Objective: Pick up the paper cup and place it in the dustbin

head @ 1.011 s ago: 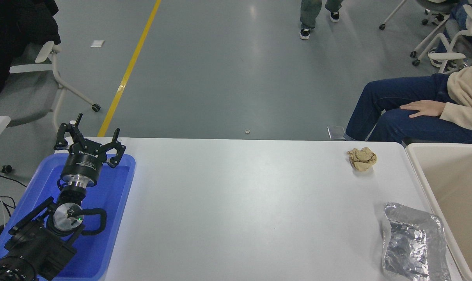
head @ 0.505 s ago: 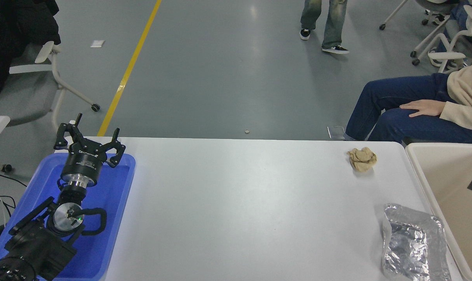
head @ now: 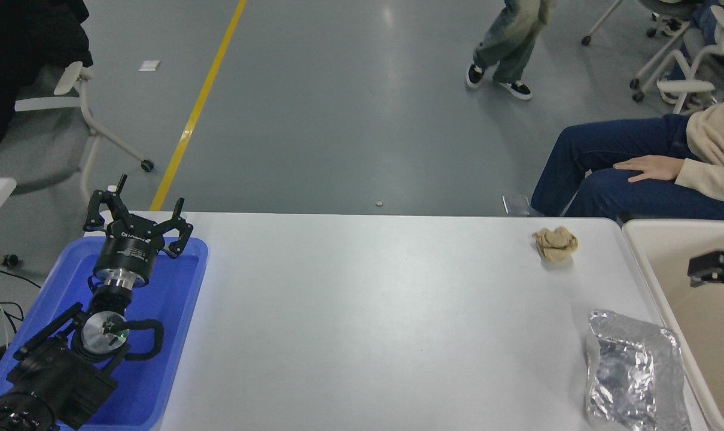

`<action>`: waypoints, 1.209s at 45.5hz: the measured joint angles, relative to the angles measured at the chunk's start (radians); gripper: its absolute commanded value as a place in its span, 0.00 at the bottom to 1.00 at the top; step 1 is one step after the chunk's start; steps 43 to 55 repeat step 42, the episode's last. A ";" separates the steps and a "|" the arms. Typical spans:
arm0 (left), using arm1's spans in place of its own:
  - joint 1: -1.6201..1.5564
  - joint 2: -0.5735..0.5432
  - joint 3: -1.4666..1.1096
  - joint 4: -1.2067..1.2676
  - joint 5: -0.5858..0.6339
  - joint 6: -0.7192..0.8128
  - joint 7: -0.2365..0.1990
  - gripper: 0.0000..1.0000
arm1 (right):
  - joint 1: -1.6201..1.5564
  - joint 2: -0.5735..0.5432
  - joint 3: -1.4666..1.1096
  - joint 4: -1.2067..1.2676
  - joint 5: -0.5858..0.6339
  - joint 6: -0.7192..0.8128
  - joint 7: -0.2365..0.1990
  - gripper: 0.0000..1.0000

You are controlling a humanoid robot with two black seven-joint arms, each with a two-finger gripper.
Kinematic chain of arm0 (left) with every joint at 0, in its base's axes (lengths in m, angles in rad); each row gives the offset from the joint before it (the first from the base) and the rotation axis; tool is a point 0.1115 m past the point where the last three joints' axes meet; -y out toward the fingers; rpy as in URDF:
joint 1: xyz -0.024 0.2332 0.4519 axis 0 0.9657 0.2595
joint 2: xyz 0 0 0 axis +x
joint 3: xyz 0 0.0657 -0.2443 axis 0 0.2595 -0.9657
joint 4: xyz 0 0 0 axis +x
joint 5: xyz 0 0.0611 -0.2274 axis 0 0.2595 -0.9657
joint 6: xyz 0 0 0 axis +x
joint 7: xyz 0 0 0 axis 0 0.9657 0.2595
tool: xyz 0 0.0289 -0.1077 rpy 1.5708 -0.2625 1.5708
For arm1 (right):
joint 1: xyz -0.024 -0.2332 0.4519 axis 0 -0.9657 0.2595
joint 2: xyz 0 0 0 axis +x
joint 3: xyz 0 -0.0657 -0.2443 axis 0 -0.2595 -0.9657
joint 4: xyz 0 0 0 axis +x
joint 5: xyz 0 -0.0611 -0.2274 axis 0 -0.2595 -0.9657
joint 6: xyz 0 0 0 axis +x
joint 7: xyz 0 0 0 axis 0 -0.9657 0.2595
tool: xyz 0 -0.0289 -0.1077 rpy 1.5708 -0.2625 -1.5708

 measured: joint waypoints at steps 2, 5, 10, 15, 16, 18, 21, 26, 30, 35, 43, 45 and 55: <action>0.000 0.000 0.000 0.000 0.000 0.000 0.000 1.00 | 0.037 0.020 -0.009 0.006 -0.001 0.035 0.000 1.00; 0.000 0.000 0.001 0.000 0.000 0.000 0.000 1.00 | 0.091 0.055 -0.017 0.015 -0.002 0.078 0.000 1.00; 0.000 0.000 0.001 0.000 0.000 0.000 0.000 1.00 | 0.171 0.120 -0.011 0.038 -0.007 0.128 -0.001 1.00; 0.000 0.000 0.001 0.000 0.000 0.000 0.000 1.00 | 0.235 0.163 0.020 0.067 -0.020 0.154 -0.002 1.00; 0.000 0.000 0.001 0.000 0.001 0.000 0.000 1.00 | 0.253 0.171 0.032 0.076 -0.024 0.159 -0.002 1.00; 0.000 0.000 0.001 0.000 0.001 0.001 0.000 1.00 | 0.274 0.182 0.046 0.086 -0.027 0.164 -0.002 1.00; 0.000 0.000 0.001 0.000 0.001 0.002 0.000 1.00 | 0.309 0.199 0.065 0.103 -0.032 0.172 -0.002 1.00; 0.000 0.000 0.001 0.000 0.001 0.002 0.000 1.00 | 0.357 0.238 0.085 0.126 -0.035 0.181 -0.002 1.00; 0.000 0.000 0.001 0.000 0.001 0.002 0.000 1.00 | 0.381 0.272 0.096 0.138 -0.036 0.186 -0.002 1.00; 0.000 0.000 0.001 0.000 0.001 0.002 0.000 1.00 | 0.399 0.303 0.105 0.148 -0.034 0.189 -0.001 1.00; 0.001 0.000 0.001 0.000 0.001 0.003 0.000 1.00 | 0.413 0.322 0.110 0.155 -0.032 0.192 -0.001 1.00; 0.001 0.000 0.001 0.000 0.001 0.003 0.000 1.00 | 0.413 0.322 0.110 0.155 -0.032 0.192 -0.001 1.00; 0.001 0.000 0.001 0.000 0.001 0.003 0.000 1.00 | 0.413 0.322 0.110 0.155 -0.032 0.192 -0.001 1.00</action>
